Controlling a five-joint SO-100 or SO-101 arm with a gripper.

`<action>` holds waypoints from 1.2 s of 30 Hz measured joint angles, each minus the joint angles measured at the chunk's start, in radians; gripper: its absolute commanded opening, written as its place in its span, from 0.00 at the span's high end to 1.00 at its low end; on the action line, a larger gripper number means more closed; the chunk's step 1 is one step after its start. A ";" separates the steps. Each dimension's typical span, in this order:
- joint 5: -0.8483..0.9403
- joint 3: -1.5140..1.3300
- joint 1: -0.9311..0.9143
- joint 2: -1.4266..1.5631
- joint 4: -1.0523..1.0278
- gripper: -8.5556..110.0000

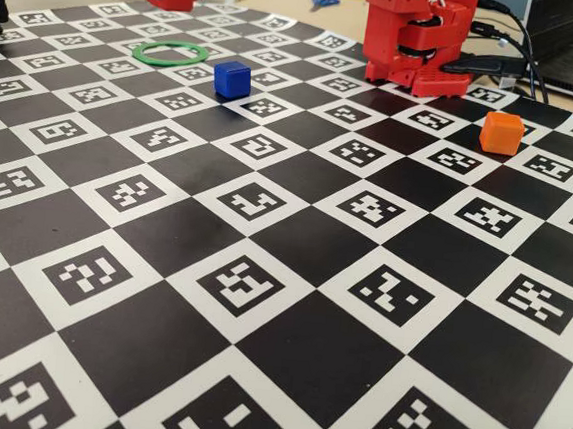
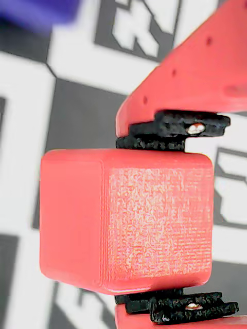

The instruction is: Grab the red cube then put it in the green circle then put the blue cube on top and finally the orange cube on top

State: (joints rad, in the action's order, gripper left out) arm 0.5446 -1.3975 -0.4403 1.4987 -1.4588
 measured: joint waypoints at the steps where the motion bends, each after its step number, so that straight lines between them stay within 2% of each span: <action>1: 0.026 0.000 -0.028 0.000 -0.009 0.91; 11: 0.213 0.074 -0.273 -0.112 -0.014 0.91; 21: 0.327 0.081 -0.445 -0.247 0.080 0.91; 36: 0.377 0.081 -0.520 -0.314 0.183 0.91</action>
State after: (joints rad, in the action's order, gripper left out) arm 0.9219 -1.3162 -0.9603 1.1842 -1.2763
